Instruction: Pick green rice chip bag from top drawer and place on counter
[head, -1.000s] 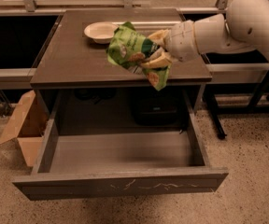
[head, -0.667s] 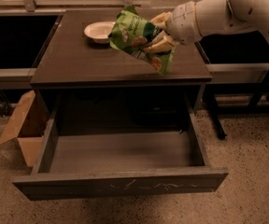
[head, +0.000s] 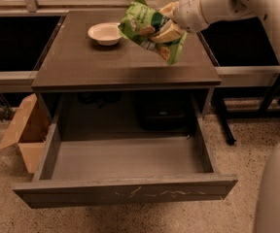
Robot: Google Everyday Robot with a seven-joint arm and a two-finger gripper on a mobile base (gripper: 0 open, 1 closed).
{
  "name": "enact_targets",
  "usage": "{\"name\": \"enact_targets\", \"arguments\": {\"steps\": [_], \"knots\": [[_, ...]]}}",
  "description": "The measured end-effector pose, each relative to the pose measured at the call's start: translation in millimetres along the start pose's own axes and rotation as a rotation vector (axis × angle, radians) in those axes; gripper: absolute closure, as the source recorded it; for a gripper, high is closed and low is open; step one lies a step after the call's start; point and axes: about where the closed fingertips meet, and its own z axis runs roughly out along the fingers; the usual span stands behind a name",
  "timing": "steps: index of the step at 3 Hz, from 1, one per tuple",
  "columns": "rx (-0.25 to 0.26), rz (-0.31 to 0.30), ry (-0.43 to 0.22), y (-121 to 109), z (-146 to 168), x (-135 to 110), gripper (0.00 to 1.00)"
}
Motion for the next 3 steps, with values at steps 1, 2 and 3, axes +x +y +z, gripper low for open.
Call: {"name": "enact_targets", "arguments": {"steps": [1, 2, 3], "knots": [[-0.003, 0.048, 0.017, -12.6, 13.4, 17.1, 0.81], [-0.002, 0.077, 0.036, -21.9, 24.3, 28.1, 0.58], [0.012, 0.102, 0.038, -29.9, 33.8, 37.8, 0.34]]}}
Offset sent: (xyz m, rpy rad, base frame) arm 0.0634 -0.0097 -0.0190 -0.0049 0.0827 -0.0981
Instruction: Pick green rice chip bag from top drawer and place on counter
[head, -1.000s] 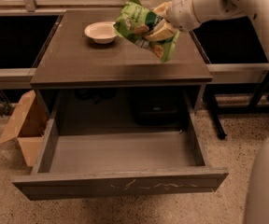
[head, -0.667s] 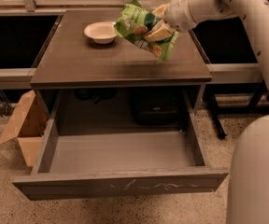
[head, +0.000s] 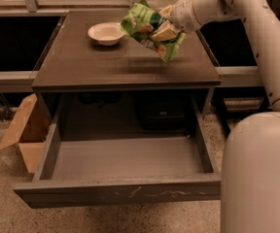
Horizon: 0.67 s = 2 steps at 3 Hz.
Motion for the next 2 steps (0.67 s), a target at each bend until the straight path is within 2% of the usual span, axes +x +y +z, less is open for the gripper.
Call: {"name": "enact_targets", "arguments": {"steps": [1, 2], "knots": [[0.025, 0.018, -0.002, -9.2, 4.9, 5.7, 0.11], [0.052, 0.031, 0.0, -14.6, -4.0, 12.2, 0.0]]}}
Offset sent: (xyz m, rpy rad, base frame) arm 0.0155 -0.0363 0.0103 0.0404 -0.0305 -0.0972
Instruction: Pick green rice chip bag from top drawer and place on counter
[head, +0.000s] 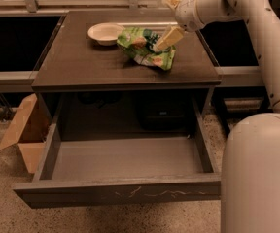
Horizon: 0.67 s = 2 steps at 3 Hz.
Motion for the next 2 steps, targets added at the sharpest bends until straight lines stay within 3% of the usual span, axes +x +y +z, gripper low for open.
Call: {"name": "enact_targets", "arguments": {"steps": [2], "knots": [[0.087, 0.005, -0.046, 10.1, -69.4, 13.4, 0.0]]}}
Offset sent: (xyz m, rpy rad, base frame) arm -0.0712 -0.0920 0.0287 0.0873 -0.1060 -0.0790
